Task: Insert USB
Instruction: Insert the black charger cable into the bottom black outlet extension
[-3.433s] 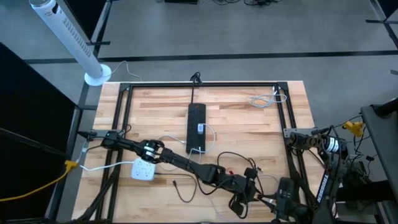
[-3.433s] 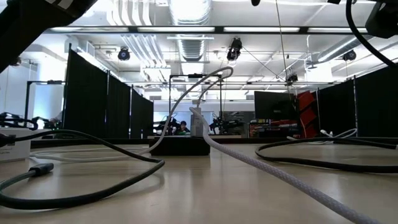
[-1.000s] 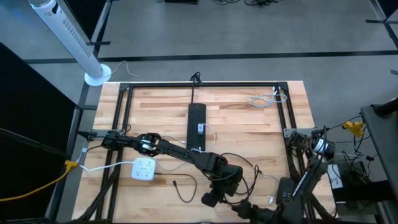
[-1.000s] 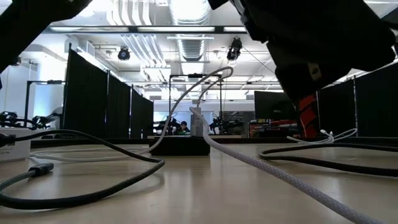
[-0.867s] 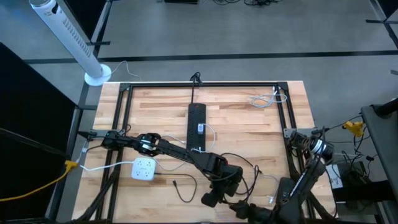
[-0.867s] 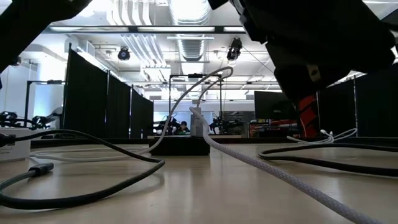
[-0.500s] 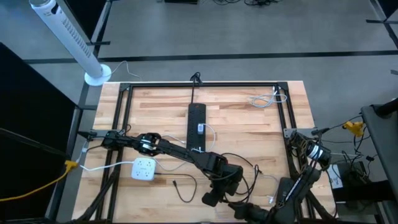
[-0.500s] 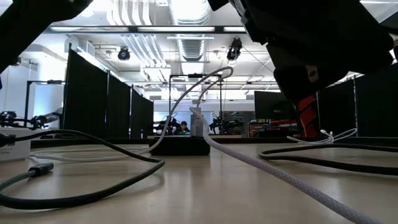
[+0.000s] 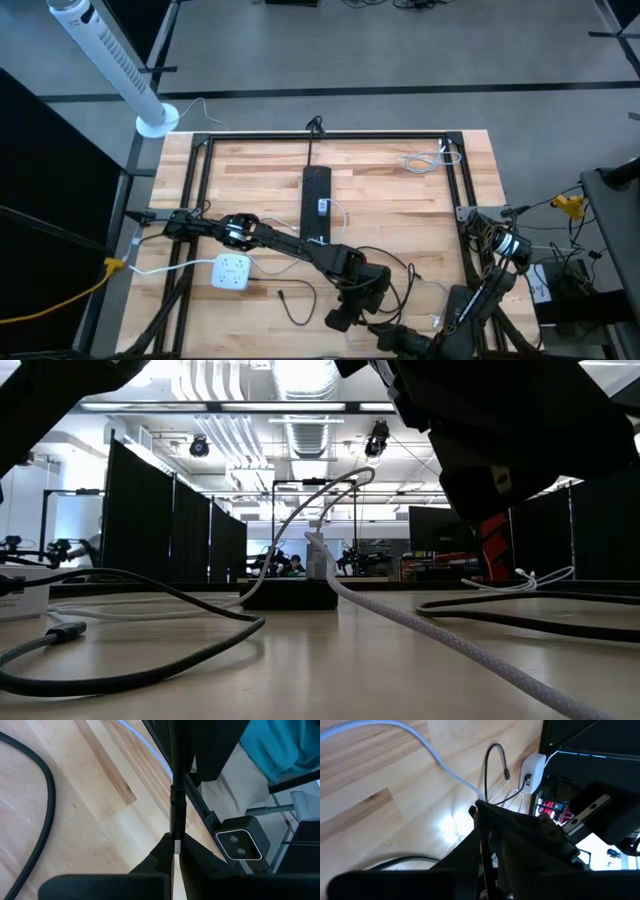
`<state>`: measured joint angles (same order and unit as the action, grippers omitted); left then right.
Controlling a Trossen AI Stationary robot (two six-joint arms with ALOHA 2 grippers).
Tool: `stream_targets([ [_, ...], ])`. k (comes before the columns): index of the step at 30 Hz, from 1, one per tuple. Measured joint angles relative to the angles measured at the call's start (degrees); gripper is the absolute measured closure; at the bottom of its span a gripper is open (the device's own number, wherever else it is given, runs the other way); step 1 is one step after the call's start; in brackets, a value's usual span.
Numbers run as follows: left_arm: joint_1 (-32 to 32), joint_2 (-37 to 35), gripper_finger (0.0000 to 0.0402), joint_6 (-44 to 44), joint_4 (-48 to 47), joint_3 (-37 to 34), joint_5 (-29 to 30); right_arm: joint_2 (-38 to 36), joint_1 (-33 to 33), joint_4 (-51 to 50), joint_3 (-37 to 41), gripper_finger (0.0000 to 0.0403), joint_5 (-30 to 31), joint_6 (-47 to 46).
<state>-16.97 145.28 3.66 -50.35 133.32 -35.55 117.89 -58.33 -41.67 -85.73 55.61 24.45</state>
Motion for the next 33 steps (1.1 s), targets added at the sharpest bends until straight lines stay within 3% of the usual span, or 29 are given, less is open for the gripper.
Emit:
stream_targets([
  [5, 0.0, 0.04, 0.0397, 0.0, 0.02, 0.0, 0.02, 0.0, 0.39, -0.51, 0.0, 0.0321, 0.0, -0.28],
  [12, 0.0, 0.06, 0.0397, -0.18, 0.0, 0.0, 0.0, 0.0, 1.15, -3.64, -0.02, 0.0389, -0.35, -6.43],
  [19, 0.0, 0.06, 0.0391, -0.25, -0.84, 0.0, 1.76, -0.19, 1.11, -3.84, -0.02, 0.04, -1.89, -18.59],
  [23, -0.09, -0.14, 0.0357, 0.16, -8.07, -0.01, 11.39, -0.78, 0.9, -8.43, -0.2, 0.04, -2.58, -31.76],
  [27, -0.11, -0.84, 0.0332, -1.28, -13.97, -0.07, 27.57, -0.77, 0.94, -14.48, -0.24, 0.04, -5.33, -44.66],
  [33, -1.92, -2.36, 0.0317, -3.2, -14.86, -0.07, 47.9, -0.77, 0.95, -24.17, -0.24, 0.04, -6.24, -65.15],
])
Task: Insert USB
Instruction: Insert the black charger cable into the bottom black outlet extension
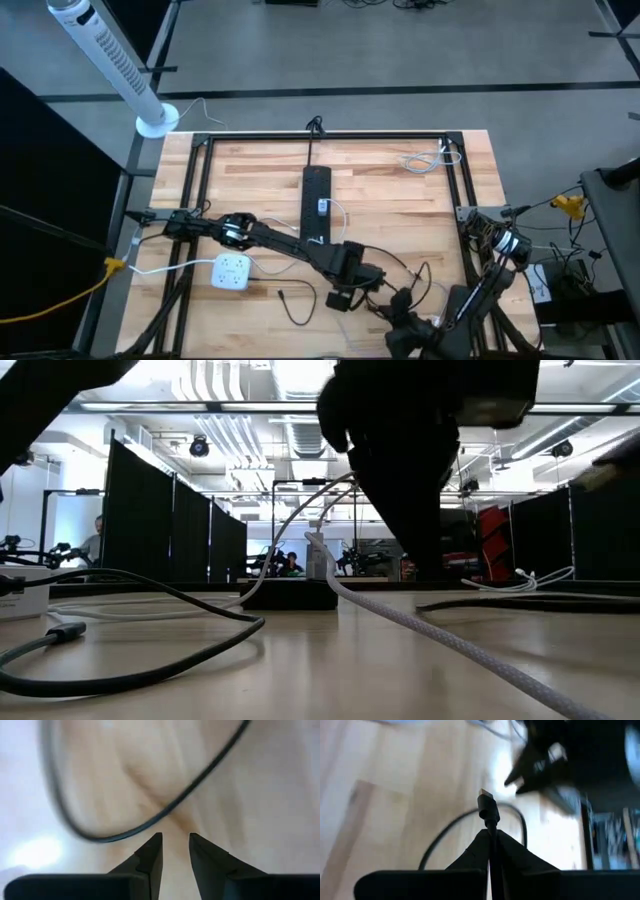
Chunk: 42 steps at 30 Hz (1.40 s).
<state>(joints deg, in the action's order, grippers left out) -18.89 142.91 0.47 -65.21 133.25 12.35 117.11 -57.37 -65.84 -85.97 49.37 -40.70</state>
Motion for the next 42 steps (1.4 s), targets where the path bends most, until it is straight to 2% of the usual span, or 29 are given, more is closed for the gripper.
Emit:
stream_targets([
  [5, -3.26, -0.57, 0.0322, -0.03, -0.22, 0.0, 19.91, -0.24, -0.3, -9.66, 0.03, 0.04, -1.21, -16.74],
  [7, -4.0, -0.57, 0.0325, -0.51, -0.16, 0.0, 25.16, -1.25, -0.6, -10.45, 0.2, 0.04, 0.06, -19.98],
  [14, -4.61, -0.57, 0.0321, -3.01, 0.83, 0.0, 28.99, -10.45, -0.6, -11.41, 4.94, 0.04, 3.87, -29.56],
  [19, -7.04, -0.57, 0.0318, -0.61, 2.49, -0.24, 39.77, -17.6, -1.02, -10.28, 11.15, 0.04, 5.3, -36.3],
  [22, -9.02, -0.74, 0.0321, 1.61, 3.57, -0.24, 44.34, -21.16, -1.35, -6.81, 15.66, 0.04, 6.38, -37.95],
  [26, -10.66, -1.0, 0.0324, 4.27, 6.27, -0.29, 44.13, -25.47, -1.39, 0.44, 21.62, 0.04, 8.27, -38.26],
  [33, -10.07, -3.98, 0.0323, 12.59, 17.0, -0.34, 34.82, -30.09, -1.37, 16.4, 29.01, 0.04, 9.35, -30.05],
  [38, -7.94, -5.29, 0.0331, 14.39, 20.44, -0.61, 25.45, -30.07, -1.5, 16.97, 29.11, 0.04, 10.38, -28.72],
  [42, -6.41, -5.27, 0.0334, 12.71, 21.61, -2.69, 24.41, -30.07, -1.5, 16.94, 29.11, 0.04, 10.68, -28.65],
])
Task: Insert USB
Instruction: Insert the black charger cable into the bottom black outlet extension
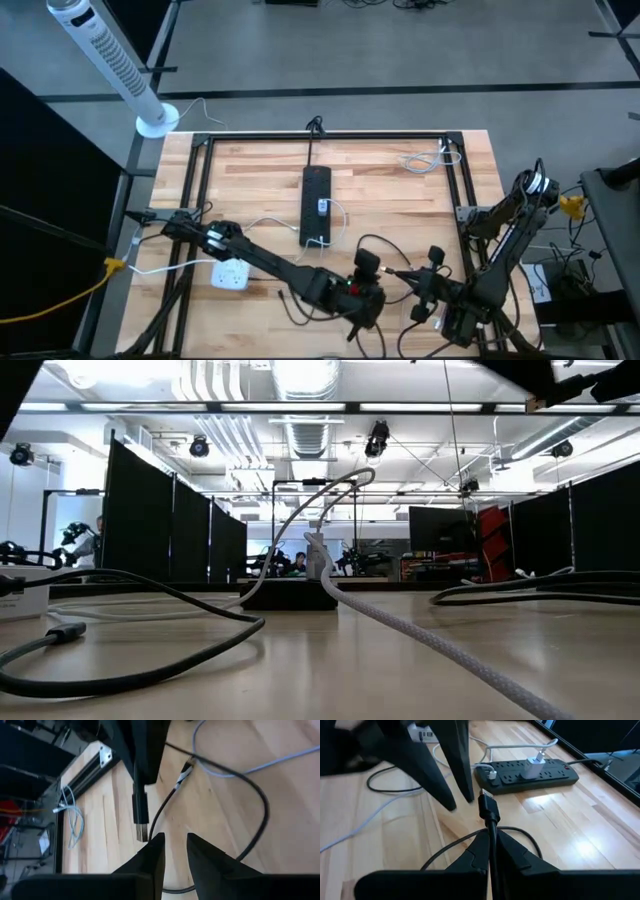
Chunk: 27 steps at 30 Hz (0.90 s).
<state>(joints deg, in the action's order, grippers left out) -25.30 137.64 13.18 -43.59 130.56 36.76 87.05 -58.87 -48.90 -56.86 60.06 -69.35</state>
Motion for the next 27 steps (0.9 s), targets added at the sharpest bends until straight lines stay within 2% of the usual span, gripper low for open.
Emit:
stream_targets([
  [5, 0.74, 0.04, 0.0333, -0.81, 4.85, -2.81, 1.62, 0.07, 0.01, 0.0, 0.0, 0.04, -0.01, -0.05],
  [10, -0.11, 0.04, 0.0336, 0.28, 6.08, -3.8, 13.08, 0.09, 0.02, -0.02, 0.0, 0.04, -0.98, -1.15],
  [27, 0.7, 0.02, 0.0308, -0.16, 10.77, -5.2, 11.68, 0.13, 0.2, 0.24, 0.01, 0.04, -0.9, -1.31],
])
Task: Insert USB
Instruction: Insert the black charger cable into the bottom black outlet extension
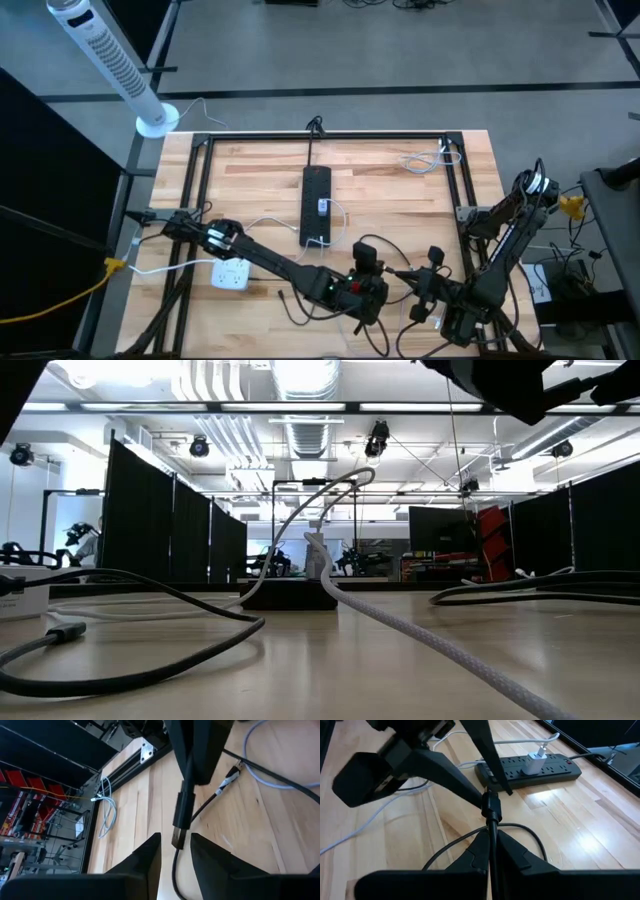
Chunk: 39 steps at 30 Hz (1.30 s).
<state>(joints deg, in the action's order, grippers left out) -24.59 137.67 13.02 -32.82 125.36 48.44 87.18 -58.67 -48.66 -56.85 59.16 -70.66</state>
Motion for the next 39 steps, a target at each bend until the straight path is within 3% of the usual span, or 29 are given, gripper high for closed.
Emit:
stream_targets([
  [7, 0.24, 0.0, 0.0317, 0.07, 1.45, -0.37, 0.03, 0.02, 0.0, 0.03, 0.0, 0.0401, 0.18, 0.23],
  [14, 0.72, 0.0, 0.0391, 1.06, 1.57, -0.42, -0.66, 0.02, 0.0, 0.04, -0.01, 0.0401, 0.5, 0.25],
  [21, 0.72, 0.0, 0.0397, 1.12, 1.8, -0.46, -2.55, 0.02, -0.07, 0.25, 0.01, 0.0398, 0.44, 5.97],
  [32, 0.66, 0.09, 0.0398, -3.62, 1.45, -4.16, -3.36, 1.42, -0.41, 5.35, 0.01, 0.0237, 0.47, 27.2],
  [39, 0.1, 0.09, 0.0398, -4.72, 3.59, -4.24, -3.43, 6.08, 0.82, 8.64, 0.01, 0.0224, 1.81, 36.27],
])
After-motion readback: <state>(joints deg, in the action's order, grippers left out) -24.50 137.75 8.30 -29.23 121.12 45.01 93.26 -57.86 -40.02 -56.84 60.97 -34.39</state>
